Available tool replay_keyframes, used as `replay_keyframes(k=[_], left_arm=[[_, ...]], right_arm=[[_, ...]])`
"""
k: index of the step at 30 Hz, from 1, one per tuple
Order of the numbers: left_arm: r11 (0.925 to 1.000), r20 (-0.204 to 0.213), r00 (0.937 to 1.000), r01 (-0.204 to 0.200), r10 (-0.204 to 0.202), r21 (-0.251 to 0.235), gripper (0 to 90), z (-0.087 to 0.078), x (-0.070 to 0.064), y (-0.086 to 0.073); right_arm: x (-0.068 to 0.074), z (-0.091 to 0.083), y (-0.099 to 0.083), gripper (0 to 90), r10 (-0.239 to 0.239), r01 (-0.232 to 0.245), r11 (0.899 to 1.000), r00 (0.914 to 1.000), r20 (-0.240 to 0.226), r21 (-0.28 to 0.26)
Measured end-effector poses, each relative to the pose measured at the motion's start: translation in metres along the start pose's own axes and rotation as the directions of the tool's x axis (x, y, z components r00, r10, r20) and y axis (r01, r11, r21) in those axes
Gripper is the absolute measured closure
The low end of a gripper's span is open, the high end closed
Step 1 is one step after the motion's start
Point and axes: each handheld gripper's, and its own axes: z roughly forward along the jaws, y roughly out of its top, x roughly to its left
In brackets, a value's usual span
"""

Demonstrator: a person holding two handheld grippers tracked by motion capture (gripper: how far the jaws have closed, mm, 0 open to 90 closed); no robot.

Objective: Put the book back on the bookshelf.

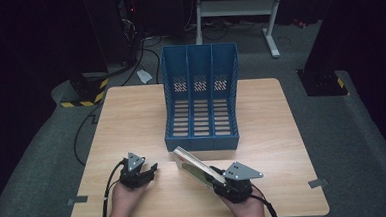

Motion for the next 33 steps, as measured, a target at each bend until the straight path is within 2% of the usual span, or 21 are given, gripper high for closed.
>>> replay_keyframes(k=[7, 12, 17, 25, 29, 33], left_arm=[[1.0, -0.001, 1.0, -0.008, 0.008, 0.003, 43.0, 0.0004, -0.0001, 0.0001], [0.9999, 0.0, 0.9999, -0.012, 0.012, 0.01, 43.0, 0.0004, -0.0002, 0.0003], [0.9996, -0.001, 0.9997, -0.026, 0.026, 0.007, 43.2, 0.0, -0.0023, -0.0001], [0.9997, 0.002, 0.9999, -0.013, 0.013, 0.02, 43.6, 0.0021, -0.0009, 0.001], [0.9996, 0.003, 0.9997, -0.022, 0.022, 0.02, 43.5, 0.0015, -0.0022, 0.0007], [0.9996, 0.003, 0.9998, -0.019, 0.019, 0.019, 43.6, 0.0016, -0.0026, 0.0005]], right_arm=[[0.0046, 0.0005, 0.0018, 69.7, -0.036, 0.035, 0.999, 0.9988, 0.032, 0.023], [0.0041, 0.0003, 0.0033, 72.4, -0.017, 0.016, 0.999, 0.9996, 0.023, 0.039], [0.0076, -0.0003, 0.0047, 73.4, -0.039, 0.036, 0.998, 0.9982, 0.047, 0.056], [0.0087, 0.0001, 0.0057, 73.6, -0.06, 0.057, 0.996, 0.9971, 0.046, 0.066], [0.0087, 0.0, 0.0055, 74.5, -0.07, 0.067, 0.996, 0.9965, 0.046, 0.063], [0.0082, -0.0006, 0.0051, 75.6, -0.047, 0.045, 0.997, 0.9976, 0.05, 0.058]])
